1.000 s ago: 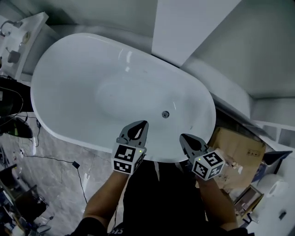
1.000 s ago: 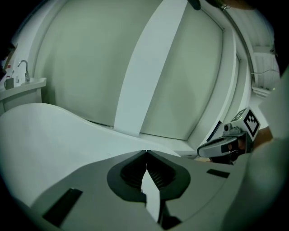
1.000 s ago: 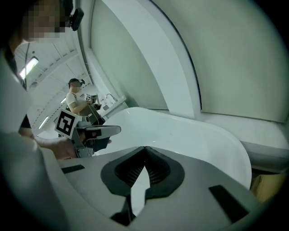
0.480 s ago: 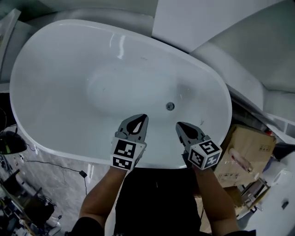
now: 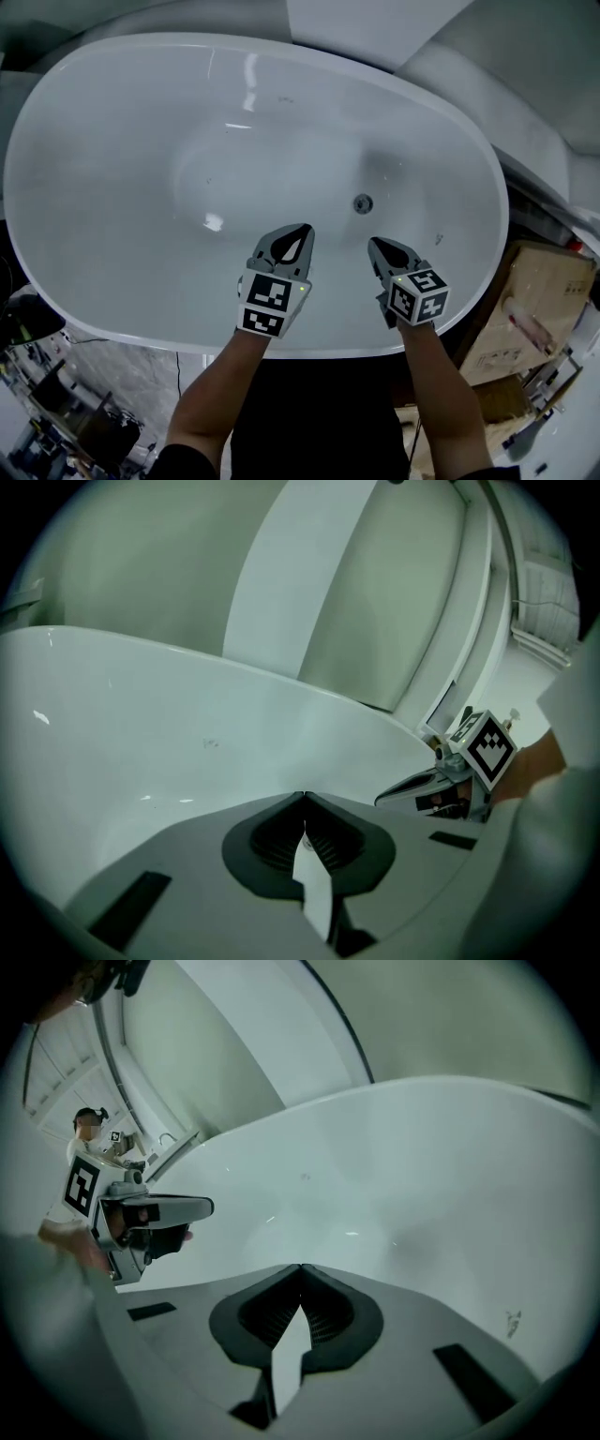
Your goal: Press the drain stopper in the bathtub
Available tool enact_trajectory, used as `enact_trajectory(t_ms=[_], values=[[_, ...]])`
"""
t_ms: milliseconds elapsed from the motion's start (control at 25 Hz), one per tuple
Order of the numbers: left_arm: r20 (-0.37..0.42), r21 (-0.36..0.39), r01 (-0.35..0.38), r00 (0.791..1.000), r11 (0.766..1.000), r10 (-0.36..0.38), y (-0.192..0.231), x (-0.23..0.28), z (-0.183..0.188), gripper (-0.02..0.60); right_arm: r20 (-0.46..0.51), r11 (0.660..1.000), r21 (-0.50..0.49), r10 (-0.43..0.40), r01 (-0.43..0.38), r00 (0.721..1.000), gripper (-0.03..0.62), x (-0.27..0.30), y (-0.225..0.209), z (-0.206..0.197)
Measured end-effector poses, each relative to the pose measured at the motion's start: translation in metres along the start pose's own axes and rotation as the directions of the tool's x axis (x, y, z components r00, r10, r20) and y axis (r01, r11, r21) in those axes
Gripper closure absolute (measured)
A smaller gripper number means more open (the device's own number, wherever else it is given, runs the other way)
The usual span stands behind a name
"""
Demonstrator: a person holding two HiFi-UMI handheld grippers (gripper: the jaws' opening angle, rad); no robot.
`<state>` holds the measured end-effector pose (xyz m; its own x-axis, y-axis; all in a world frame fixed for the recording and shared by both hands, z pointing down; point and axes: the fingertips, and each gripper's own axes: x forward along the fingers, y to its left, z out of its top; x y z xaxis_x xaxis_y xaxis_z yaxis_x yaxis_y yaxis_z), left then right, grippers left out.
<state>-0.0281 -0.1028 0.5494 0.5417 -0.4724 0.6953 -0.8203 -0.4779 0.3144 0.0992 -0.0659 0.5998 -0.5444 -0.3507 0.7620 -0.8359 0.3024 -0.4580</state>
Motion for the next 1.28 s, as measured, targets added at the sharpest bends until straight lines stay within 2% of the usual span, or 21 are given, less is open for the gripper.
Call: enact_trajectory(t_ms=[120, 360, 720, 1040, 1280], values=[[-0.019, 0.016, 0.008, 1.0, 1.0, -0.008, 0.004, 0.017, -0.016, 0.568, -0.005, 1.0, 0.01, -0.012, 0.012, 1.0, 0.58, 0.019, -0.016, -0.019], [-0.059, 0.072, 0.03, 0.998, 0.997, -0.026, 0.007, 0.061, -0.054, 0.568, -0.035, 0.999, -0.035, -0.032, 0.031, 0.999, 0.58, 0.067, -0.059, -0.05], [-0.125, 0.027, 0.036, 0.992, 0.999, -0.032, 0.025, 0.127, -0.108, 0.568, -0.059, 0.998, -0.048, -0.053, 0.051, 0.997, 0.58, 0.127, -0.102, -0.071], [-0.16, 0.052, 0.071, 0.985, 0.996, -0.062, 0.032, 0.176, -0.13, 0.568, -0.114, 0.994, -0.067, -0.096, 0.089, 0.989, 0.58, 0.164, -0.138, -0.098], [-0.202, 0.026, 0.077, 0.977, 0.997, -0.07, 0.046, 0.205, -0.162, 0.568, -0.147, 0.99, -0.054, -0.138, 0.132, 0.979, 0.58, 0.196, -0.169, -0.119]])
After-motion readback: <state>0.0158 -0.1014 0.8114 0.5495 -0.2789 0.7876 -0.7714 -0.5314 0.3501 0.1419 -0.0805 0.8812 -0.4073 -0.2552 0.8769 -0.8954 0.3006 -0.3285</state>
